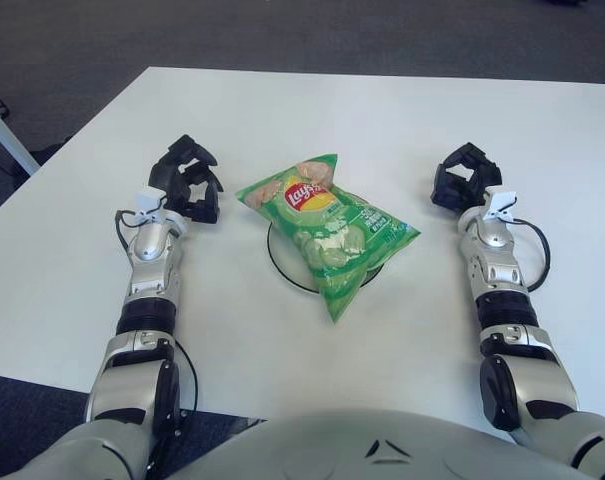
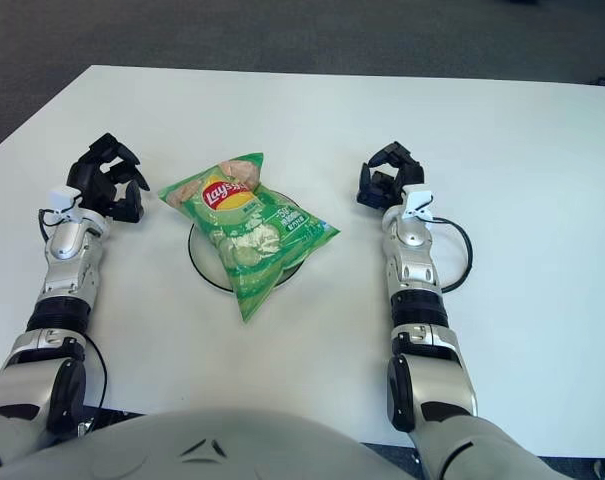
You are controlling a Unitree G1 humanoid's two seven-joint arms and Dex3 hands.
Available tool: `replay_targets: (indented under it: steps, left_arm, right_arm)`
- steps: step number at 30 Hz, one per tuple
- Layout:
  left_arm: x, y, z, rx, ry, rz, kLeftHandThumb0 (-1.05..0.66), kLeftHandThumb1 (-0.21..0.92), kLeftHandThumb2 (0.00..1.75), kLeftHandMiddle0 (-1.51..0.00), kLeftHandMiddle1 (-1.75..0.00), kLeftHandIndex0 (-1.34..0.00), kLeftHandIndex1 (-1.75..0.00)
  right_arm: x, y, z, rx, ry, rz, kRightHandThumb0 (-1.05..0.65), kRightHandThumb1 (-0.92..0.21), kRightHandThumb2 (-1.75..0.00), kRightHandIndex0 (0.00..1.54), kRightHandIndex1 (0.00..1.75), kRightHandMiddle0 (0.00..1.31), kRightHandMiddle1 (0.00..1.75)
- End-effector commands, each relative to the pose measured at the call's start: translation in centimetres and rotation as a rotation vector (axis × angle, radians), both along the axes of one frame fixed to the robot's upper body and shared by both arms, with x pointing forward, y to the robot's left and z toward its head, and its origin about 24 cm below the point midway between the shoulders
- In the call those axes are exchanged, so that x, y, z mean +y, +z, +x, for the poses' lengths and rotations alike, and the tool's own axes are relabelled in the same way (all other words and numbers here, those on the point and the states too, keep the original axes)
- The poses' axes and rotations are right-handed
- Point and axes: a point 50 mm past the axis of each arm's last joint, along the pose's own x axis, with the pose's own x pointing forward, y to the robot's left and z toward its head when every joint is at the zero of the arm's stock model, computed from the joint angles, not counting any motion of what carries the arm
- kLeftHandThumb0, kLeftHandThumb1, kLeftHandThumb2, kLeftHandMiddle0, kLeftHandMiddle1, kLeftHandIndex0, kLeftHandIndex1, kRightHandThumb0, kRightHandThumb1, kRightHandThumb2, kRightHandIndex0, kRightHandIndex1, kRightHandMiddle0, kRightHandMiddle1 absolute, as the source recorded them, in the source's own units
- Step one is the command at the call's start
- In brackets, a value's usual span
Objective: Put the snack into the plate.
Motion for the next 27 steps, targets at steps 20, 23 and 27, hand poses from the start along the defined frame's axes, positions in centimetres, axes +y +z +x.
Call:
replay_targets:
  steps: [20, 23, 27]
  left_arm:
    - [-0.88, -5.35, -2.68, 0.189, -0.023, -0.088, 0.0, -0.1, 1.75, -0.95, -1.64, -0.7, -1.75]
    - [-0.89, -5.38, -2.64, 0.201, -0.026, -0.088, 0.0, -0.1, 1.75, -0.95, -1.64, -0.7, -1.75]
    - [-0.9, -5.39, -2.62, 0.207, -0.03, -0.09, 0.0, -0.1, 1.75, -0.95, -1.63, -0.71, -1.75]
  right_arm:
    - [0.56, -3.46, -1.34, 0.15, 0.025, 0.028, -0.49, -0.3, -1.33, 1.19, 1.75, 0.63, 1.75]
    - [0.53, -3.45, -1.37, 0.152, 0.021, 0.027, -0.49, -0.31, -1.33, 1.19, 1.75, 0.62, 1.75]
    - [0.51, -3.41, -1.42, 0.152, 0.018, 0.027, -0.49, -0.31, -1.33, 1.18, 1.75, 0.62, 1.75]
